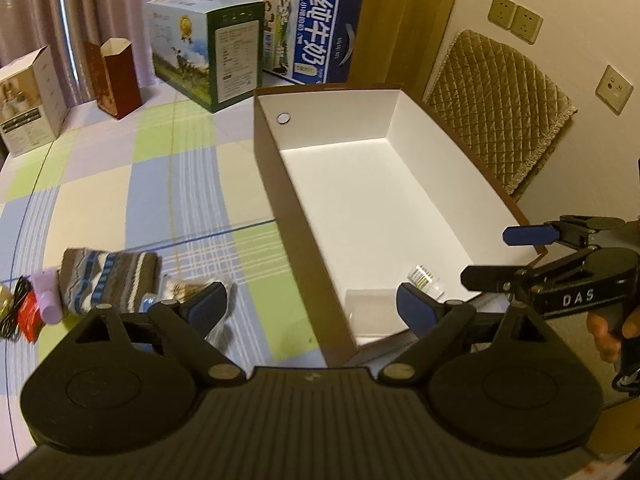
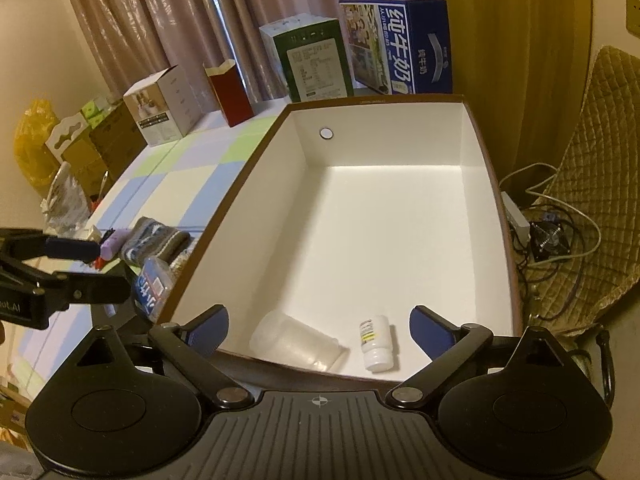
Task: Organize objects
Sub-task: 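Carry the bottle and cup into the cardboard box and open both tools, then move the right tool back to the black FLYCO shaver box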
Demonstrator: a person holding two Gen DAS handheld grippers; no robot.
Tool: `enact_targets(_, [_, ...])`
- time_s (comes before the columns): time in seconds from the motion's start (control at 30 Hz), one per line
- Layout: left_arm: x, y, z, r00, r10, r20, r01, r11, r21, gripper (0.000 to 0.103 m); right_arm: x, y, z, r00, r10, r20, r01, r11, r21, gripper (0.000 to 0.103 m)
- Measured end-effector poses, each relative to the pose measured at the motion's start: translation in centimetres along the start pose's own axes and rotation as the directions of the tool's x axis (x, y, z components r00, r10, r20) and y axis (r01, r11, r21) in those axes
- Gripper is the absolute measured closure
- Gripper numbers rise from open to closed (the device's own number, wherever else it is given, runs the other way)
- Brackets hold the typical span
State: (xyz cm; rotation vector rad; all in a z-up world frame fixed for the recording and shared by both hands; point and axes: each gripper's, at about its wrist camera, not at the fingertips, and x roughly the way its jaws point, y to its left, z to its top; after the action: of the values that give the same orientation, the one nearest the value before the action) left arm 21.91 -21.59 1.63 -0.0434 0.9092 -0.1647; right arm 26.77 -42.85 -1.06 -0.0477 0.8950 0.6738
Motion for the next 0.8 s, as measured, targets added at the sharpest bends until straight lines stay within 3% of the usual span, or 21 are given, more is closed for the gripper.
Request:
enact_targets(0.37, [-1.6, 4.4, -3.6, 0.999, 0.019, -0.031, -0.020, 0.999, -0.034, 0.013, -0.1, 5.0, -1.5, 0.999, -0.002, 0.043, 0.000, 0.999, 0.038, 0.008])
enact_targets(0.73, [-3.6, 10.1, -6.8, 0.997, 0.062, -0.051, -0.066, 0.995, -0.073, 0.011, 1.0, 12.4, -1.9, 0.994, 0.078, 0.075, -0.078, 0.997, -0.011, 0.009])
enact_targets(0.8, [-3.8, 11.0, -7.3, 0.996, 0.076, -0.055, -0.080, 0.994, -0.079, 0.011, 1.4, 13.9, -2.1, 0.992, 0.094, 0.079, -0.091, 0.995, -0.041, 0.016])
